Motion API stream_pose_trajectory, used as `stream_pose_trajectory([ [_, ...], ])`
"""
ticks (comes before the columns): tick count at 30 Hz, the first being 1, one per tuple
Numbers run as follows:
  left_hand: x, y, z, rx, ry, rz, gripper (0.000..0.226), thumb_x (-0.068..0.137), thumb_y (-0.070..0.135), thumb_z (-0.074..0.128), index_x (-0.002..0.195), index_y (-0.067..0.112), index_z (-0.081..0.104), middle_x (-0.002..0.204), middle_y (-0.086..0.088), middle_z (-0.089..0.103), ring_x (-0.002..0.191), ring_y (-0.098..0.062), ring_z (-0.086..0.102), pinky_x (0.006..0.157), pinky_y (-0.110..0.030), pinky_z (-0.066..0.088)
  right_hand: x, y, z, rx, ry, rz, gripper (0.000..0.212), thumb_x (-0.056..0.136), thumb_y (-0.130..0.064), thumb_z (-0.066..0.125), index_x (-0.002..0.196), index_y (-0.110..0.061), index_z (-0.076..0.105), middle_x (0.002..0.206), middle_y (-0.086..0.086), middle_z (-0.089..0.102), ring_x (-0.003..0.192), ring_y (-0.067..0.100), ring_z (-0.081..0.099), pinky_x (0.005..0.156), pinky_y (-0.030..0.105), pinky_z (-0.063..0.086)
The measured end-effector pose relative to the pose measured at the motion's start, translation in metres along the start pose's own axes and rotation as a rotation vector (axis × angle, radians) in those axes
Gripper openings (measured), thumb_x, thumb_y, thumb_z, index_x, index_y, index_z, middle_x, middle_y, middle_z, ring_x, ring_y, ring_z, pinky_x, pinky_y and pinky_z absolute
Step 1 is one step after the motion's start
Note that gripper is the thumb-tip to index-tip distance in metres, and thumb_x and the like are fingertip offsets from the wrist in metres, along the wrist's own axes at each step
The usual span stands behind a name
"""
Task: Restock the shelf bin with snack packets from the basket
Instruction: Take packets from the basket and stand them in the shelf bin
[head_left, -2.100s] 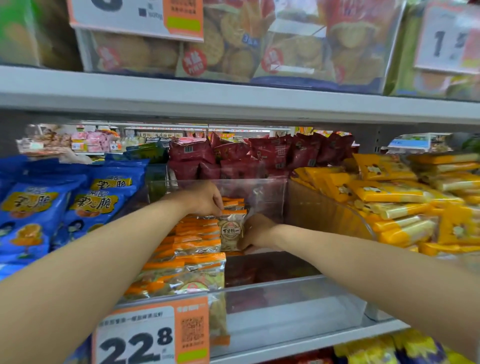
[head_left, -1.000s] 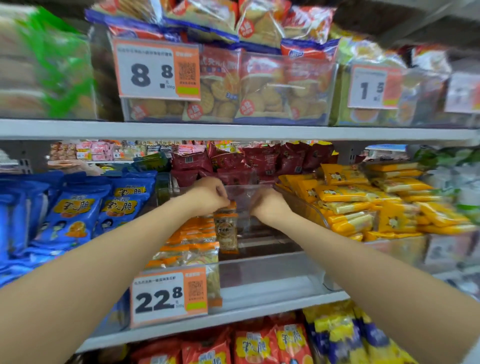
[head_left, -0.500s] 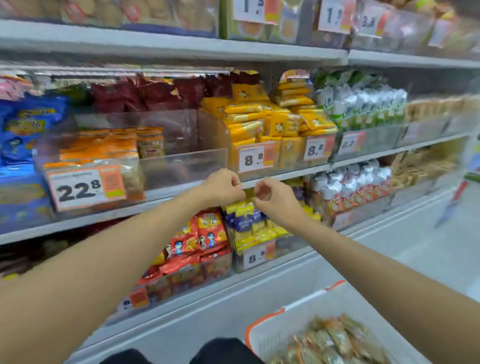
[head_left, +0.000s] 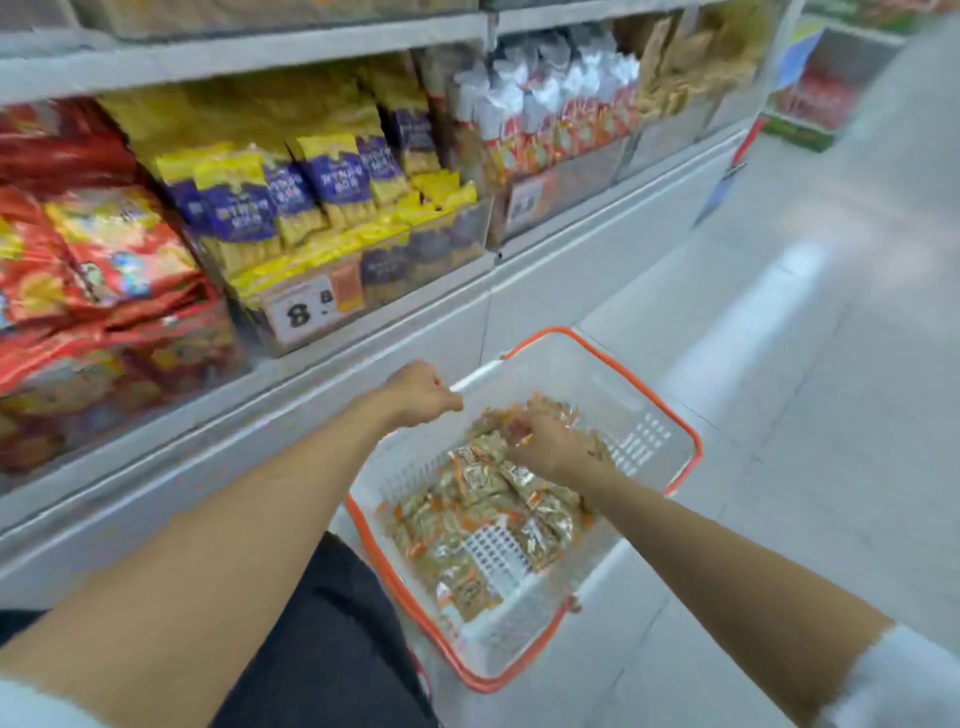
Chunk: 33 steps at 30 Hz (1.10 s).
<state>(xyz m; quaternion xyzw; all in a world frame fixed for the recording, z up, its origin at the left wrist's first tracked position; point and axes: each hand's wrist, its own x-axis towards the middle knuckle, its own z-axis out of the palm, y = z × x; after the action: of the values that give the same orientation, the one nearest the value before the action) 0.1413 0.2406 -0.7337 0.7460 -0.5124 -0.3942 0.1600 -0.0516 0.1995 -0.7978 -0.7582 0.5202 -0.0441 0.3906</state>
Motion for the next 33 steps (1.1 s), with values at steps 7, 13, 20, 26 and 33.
stream_pose_trajectory([
  [7, 0.035, -0.067, 0.041, -0.146, -0.127, -0.191, 0.032, 0.090, 0.020, 0.065, 0.063, 0.010, 0.050, 0.066, -0.016, 0.057, 0.047, -0.019, 0.045, 0.048, -0.021, 0.037, 0.031, 0.103, 0.050, -0.203, -0.165, 0.299, 0.041, 0.087, -0.023, 0.069, 0.123, -0.008, 0.058, 0.120, 0.010, 0.061, 0.107, 0.025, 0.060, 0.086, 0.031, 0.049],
  [13, 0.059, -0.097, 0.052, -0.394, -0.107, -0.381, 0.010, 0.090, 0.017, 0.062, 0.090, 0.007, 0.061, 0.071, -0.005, 0.064, 0.065, -0.014, 0.063, 0.059, -0.022, 0.049, 0.077, 0.113, 0.097, -0.326, -0.283, 0.217, 0.072, 0.089, -0.027, 0.070, 0.148, -0.012, 0.034, 0.145, 0.009, 0.044, 0.124, 0.027, 0.051, 0.093, 0.032, 0.045],
  [20, 0.069, -0.118, 0.055, -0.465, -0.165, -0.512, 0.007, 0.091, 0.021, 0.060, 0.089, 0.014, 0.060, 0.076, -0.001, 0.063, 0.066, -0.011, 0.063, 0.068, -0.022, 0.049, 0.115, 0.109, 0.166, -0.575, -0.316, 0.053, 0.075, 0.089, -0.002, 0.055, 0.152, -0.019, 0.017, 0.156, 0.007, 0.026, 0.136, 0.039, 0.035, 0.105, 0.050, 0.042],
  [26, 0.070, -0.119, 0.058, -0.464, -0.198, -0.527, 0.011, 0.092, 0.021, 0.058, 0.083, 0.013, 0.060, 0.074, 0.000, 0.063, 0.071, -0.012, 0.063, 0.065, -0.022, 0.049, 0.079, 0.143, 0.188, -0.920, -0.420, 0.055, 0.065, 0.087, -0.003, 0.059, 0.147, -0.012, 0.035, 0.125, 0.014, 0.057, 0.119, 0.031, 0.050, 0.091, 0.040, 0.050],
  [33, 0.067, -0.113, 0.064, -0.447, -0.222, -0.503, 0.008, 0.091, 0.018, 0.058, 0.092, 0.012, 0.063, 0.077, -0.001, 0.065, 0.072, -0.014, 0.062, 0.066, -0.023, 0.049, 0.054, 0.171, 0.177, -1.030, -0.527, 0.095, 0.080, 0.091, -0.009, 0.059, 0.154, -0.017, 0.011, 0.158, 0.012, 0.018, 0.145, 0.034, 0.019, 0.110, 0.050, 0.034],
])
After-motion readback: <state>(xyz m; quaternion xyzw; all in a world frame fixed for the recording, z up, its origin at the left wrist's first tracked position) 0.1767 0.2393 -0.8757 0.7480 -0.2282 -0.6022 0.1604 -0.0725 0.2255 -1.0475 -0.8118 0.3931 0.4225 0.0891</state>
